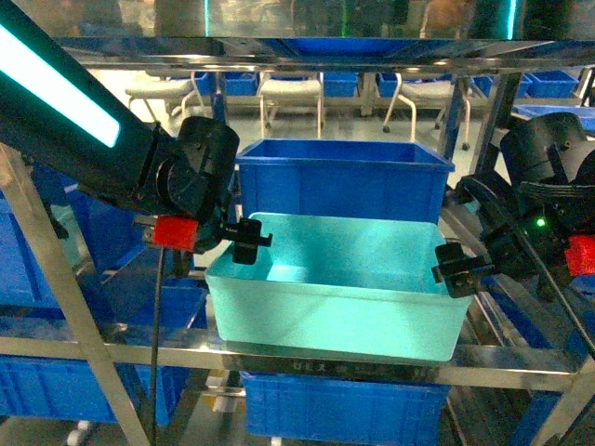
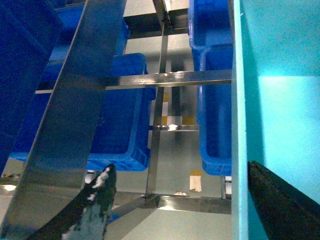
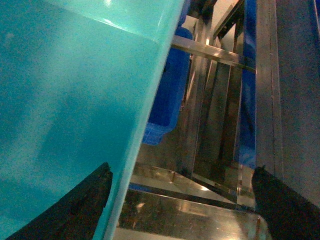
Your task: Organize blue bins on left shelf correctly
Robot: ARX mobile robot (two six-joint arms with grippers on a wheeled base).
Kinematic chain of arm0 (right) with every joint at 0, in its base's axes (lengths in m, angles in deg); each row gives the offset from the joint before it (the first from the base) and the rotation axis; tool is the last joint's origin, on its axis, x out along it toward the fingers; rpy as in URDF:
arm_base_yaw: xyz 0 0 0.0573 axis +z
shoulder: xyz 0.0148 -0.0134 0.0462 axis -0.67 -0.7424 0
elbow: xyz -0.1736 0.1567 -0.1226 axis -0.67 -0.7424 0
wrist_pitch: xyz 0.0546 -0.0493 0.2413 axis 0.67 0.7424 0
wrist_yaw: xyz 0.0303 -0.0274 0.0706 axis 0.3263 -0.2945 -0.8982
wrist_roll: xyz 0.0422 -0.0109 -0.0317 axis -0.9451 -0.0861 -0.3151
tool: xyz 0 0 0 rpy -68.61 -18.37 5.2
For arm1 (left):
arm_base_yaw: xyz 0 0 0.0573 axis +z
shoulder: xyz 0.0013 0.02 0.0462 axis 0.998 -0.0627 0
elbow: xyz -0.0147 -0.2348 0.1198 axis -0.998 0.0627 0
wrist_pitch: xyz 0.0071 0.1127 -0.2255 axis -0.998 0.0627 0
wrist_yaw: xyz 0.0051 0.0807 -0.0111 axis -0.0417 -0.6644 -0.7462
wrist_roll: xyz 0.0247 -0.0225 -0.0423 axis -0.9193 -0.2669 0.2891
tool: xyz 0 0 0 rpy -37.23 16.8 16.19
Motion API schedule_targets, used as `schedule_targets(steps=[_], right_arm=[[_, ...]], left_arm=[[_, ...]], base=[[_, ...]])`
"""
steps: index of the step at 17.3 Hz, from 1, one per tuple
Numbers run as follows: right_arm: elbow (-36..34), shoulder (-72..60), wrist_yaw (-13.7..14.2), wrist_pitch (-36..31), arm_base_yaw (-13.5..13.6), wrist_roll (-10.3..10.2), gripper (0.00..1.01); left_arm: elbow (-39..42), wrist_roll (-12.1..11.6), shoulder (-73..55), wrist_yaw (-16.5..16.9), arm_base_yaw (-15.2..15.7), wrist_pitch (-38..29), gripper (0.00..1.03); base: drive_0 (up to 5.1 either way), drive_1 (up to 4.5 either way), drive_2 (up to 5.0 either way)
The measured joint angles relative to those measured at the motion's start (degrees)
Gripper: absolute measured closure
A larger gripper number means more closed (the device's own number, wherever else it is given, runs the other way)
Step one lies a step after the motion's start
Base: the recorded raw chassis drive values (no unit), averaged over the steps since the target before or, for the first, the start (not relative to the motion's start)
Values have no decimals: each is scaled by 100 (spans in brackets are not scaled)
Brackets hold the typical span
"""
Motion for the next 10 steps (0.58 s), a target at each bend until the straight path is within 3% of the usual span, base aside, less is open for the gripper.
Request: schedule_targets(steps=[2,6,10], right_arm=[[-70,2,17,-426,-42,22,2],[-234,74,-122,-883,-66,9,3],[-496,236,-352,-1150,-50,-92,3]], left_arm=[[68,-96,11,-72,20,-293,3],[527,-372,367,-138,26,-1051,5],[1169,-378,938,-164,46,-1388,5]], base=[[0,0,0],[0,0,0],[0,0,0]])
